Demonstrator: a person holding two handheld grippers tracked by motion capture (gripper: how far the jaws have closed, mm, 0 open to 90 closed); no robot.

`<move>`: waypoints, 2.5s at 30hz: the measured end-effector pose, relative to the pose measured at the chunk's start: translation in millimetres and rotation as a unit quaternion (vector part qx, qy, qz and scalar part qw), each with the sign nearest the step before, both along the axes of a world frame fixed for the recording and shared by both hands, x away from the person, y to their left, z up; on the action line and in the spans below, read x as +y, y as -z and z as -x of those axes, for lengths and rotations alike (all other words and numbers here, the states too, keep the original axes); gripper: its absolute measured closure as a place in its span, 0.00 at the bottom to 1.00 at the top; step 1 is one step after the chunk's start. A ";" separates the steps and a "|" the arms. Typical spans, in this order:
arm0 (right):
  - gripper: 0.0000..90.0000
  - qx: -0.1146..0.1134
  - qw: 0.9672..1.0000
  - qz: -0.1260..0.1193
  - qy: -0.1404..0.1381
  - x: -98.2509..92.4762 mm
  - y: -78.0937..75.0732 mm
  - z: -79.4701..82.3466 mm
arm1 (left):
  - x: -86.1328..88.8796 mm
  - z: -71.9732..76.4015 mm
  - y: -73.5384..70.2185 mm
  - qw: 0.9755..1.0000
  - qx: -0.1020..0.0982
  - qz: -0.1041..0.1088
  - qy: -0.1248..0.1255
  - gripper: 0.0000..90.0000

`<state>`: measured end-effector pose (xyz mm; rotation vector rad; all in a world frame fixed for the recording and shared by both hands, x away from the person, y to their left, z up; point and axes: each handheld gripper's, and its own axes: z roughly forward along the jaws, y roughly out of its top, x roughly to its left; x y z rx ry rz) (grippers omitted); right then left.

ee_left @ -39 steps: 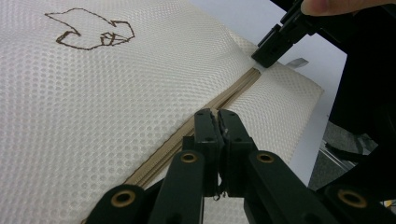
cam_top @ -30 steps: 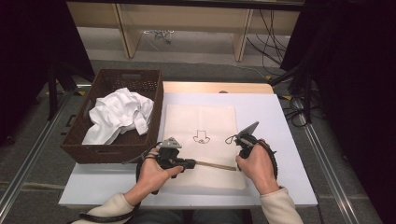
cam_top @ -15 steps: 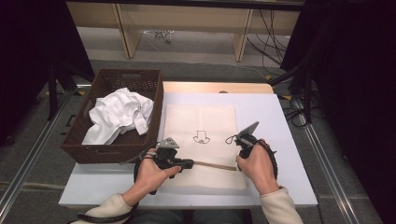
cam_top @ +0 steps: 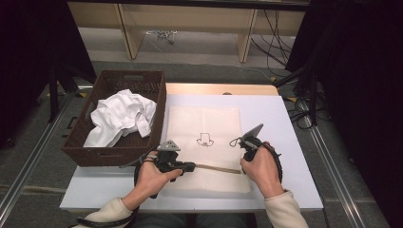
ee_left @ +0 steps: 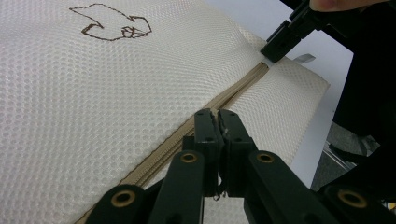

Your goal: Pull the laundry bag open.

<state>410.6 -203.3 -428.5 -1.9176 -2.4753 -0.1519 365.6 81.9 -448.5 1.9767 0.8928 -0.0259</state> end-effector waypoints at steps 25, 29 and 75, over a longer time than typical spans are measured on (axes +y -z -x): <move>0.94 0.001 1.000 0.001 0.003 0.0 0.0 0.1 | 9.8 0.6 1.9 1.000 0.000 -0.003 -0.005 0.97; 0.94 0.000 1.000 0.002 0.001 0.0 0.3 0.1 | 10.3 1.1 2.1 1.000 0.002 0.000 -0.008 0.97; 0.94 0.005 1.000 -0.003 0.017 0.6 0.1 -0.7 | 25.0 3.1 11.6 1.000 0.014 -0.002 -0.021 0.97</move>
